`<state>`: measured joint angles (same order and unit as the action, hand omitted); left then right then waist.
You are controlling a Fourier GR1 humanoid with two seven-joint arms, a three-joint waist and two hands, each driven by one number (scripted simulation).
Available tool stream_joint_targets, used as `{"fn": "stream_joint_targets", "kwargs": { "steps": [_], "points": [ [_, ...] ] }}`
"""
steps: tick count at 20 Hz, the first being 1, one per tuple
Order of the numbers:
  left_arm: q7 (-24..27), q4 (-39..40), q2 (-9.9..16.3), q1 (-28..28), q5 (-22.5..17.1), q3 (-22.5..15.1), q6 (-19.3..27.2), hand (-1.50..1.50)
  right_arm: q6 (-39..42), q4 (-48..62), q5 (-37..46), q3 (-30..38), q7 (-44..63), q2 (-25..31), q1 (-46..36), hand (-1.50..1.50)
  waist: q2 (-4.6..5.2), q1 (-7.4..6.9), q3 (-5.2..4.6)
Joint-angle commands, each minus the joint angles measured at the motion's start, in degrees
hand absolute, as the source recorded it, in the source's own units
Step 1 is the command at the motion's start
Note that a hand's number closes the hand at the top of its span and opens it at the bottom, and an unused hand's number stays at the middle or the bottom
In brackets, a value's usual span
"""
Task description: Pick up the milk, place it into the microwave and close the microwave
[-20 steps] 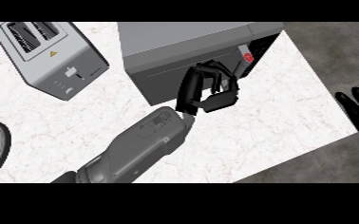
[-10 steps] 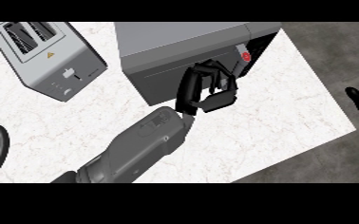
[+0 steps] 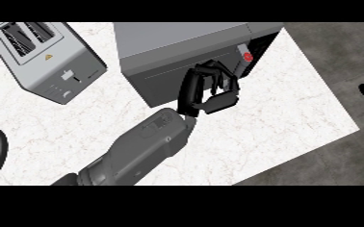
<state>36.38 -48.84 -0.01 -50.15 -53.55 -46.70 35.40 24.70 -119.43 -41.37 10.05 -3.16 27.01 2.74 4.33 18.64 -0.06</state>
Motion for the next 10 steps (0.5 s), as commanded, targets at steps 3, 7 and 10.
{"fn": "stream_joint_targets", "kwargs": {
  "steps": [3, 7, 10],
  "points": [
    [-0.6, 5.6, 0.0, -4.8, -2.1, 2.4, -1.1, 1.5, -0.3, 0.1, -1.6, 0.9, 1.1, 1.1, -0.8, -1.5, 0.93, 0.58, -0.03],
    [-0.1, 5.6, 0.0, -5.2, -3.1, 1.8, -1.6, 1.5, -0.7, 0.4, -3.0, 1.4, 1.7, 1.6, -1.4, -1.5, 0.93, 0.58, -0.02],
    [1.3, 6.1, 0.0, -4.3, -3.7, 1.9, -1.9, 1.5, -0.6, 0.5, -4.1, 2.4, 1.7, 2.1, -1.6, -1.5, 1.04, 0.71, 0.0]
  ]
}}
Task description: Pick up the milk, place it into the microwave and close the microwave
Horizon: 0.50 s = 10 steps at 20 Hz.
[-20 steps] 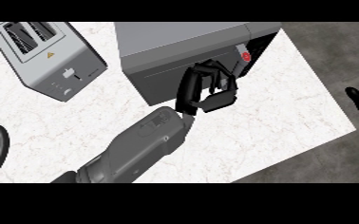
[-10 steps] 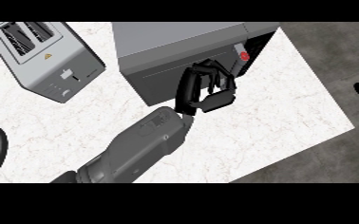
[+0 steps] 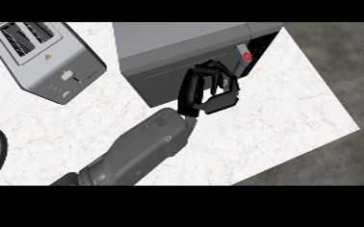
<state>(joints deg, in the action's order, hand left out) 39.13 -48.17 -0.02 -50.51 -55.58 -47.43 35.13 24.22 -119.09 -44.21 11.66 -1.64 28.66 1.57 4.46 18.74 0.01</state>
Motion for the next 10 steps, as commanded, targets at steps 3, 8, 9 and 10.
{"fn": "stream_joint_targets", "kwargs": {
  "steps": [3, 8, 9, 10],
  "points": [
    [-1.5, 5.3, 0.0, -5.2, -2.2, 2.4, -1.5, 1.5, 1.2, 0.4, -3.1, 0.3, 0.9, 1.4, -1.2, -1.5, 0.81, 0.14, -0.01],
    [-0.4, 6.1, 0.0, -5.1, -2.8, 1.6, -2.1, 1.5, 2.9, -0.3, -4.7, -1.1, 1.9, 2.4, -1.4, -1.5, 1.01, -0.04, -0.03],
    [-0.3, 6.4, 0.0, -5.5, -2.9, 1.7, -0.9, 1.5, 3.5, -0.2, -5.2, -0.7, 2.0, 2.8, -0.9, -1.5, 0.72, 0.83, 0.1],
    [0.2, 6.4, 0.0, -5.0, -3.0, 1.3, -1.6, 1.5, 3.2, -0.4, -5.9, -0.7, 2.1, 2.8, -1.5, -1.5, 0.93, 0.46, -0.02]
  ]
}}
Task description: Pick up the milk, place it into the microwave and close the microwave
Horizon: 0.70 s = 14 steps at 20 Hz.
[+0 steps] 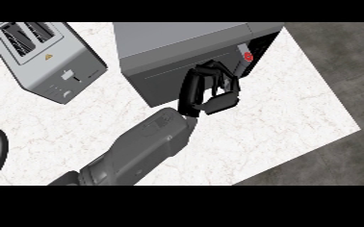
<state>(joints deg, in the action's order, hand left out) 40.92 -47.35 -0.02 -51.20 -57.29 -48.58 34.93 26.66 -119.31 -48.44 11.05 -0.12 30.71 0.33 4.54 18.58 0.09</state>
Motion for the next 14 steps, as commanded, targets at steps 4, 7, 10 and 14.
{"fn": "stream_joint_targets", "kwargs": {
  "steps": [4, 7, 10, 14],
  "points": [
    [-1.2, 6.0, 0.0, -4.3, -2.3, 2.4, -1.1, 1.5, 1.4, 0.1, -2.9, 0.0, 1.3, 1.7, 0.0, -1.5, 0.75, 0.9, -0.07],
    [-0.4, 6.1, 0.0, -4.8, -2.2, 2.0, -1.7, 1.5, 1.1, 0.3, -3.9, 0.0, 1.5, 1.9, -1.2, -1.5, 1.01, 0.06, -0.16],
    [-0.4, 6.0, 0.0, -4.7, -3.3, 1.8, -1.0, 1.5, 1.2, -0.1, -4.8, 0.7, 1.6, 2.4, -1.1, -1.5, 0.66, 1.23, -0.13],
    [-0.3, 6.3, 0.0, -5.4, -3.8, 1.6, -1.2, 1.5, 2.3, 0.3, -5.0, 1.1, 2.2, 3.6, -1.1, -1.5, 0.75, 1.37, -0.05]
  ]
}}
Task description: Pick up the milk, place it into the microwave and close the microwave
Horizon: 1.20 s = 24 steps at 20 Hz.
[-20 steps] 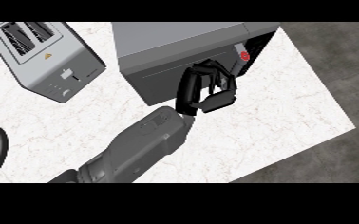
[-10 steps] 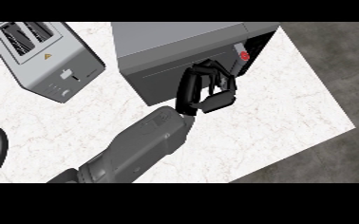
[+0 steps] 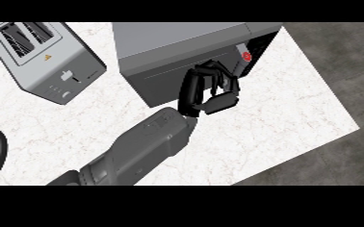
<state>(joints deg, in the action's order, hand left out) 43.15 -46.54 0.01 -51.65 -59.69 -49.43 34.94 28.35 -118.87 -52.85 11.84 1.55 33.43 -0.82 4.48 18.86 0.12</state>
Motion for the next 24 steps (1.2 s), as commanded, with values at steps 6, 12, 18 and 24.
{"fn": "stream_joint_targets", "kwargs": {
  "steps": [6, 12, 18, 24],
  "points": [
    [-3.3, 7.5, 0.0, -5.1, -0.4, -1.2, -1.2, 1.5, 1.8, 0.0, -3.5, 0.3, 0.2, 1.4, -1.9, -1.5, 1.01, 0.62, 0.11],
    [-5.4, 10.7, 0.0, -5.0, -1.1, -1.9, 2.5, 1.5, 3.8, 0.5, -6.7, 0.1, 1.0, 2.6, -1.3, -1.5, 0.62, -0.42, 0.2],
    [-6.1, 13.0, 0.0, -3.6, -2.7, -2.7, 4.3, 1.5, 2.9, -1.0, -7.5, 1.2, 1.5, 3.5, -1.3, -1.5, 0.2, -2.68, -0.08],
    [-6.3, 13.1, 0.0, -1.6, -5.7, -3.0, 4.7, 1.5, 2.3, -2.5, -8.8, 2.9, 1.9, 4.0, 0.9, -1.5, -0.45, -3.92, -0.18]
  ]
}}
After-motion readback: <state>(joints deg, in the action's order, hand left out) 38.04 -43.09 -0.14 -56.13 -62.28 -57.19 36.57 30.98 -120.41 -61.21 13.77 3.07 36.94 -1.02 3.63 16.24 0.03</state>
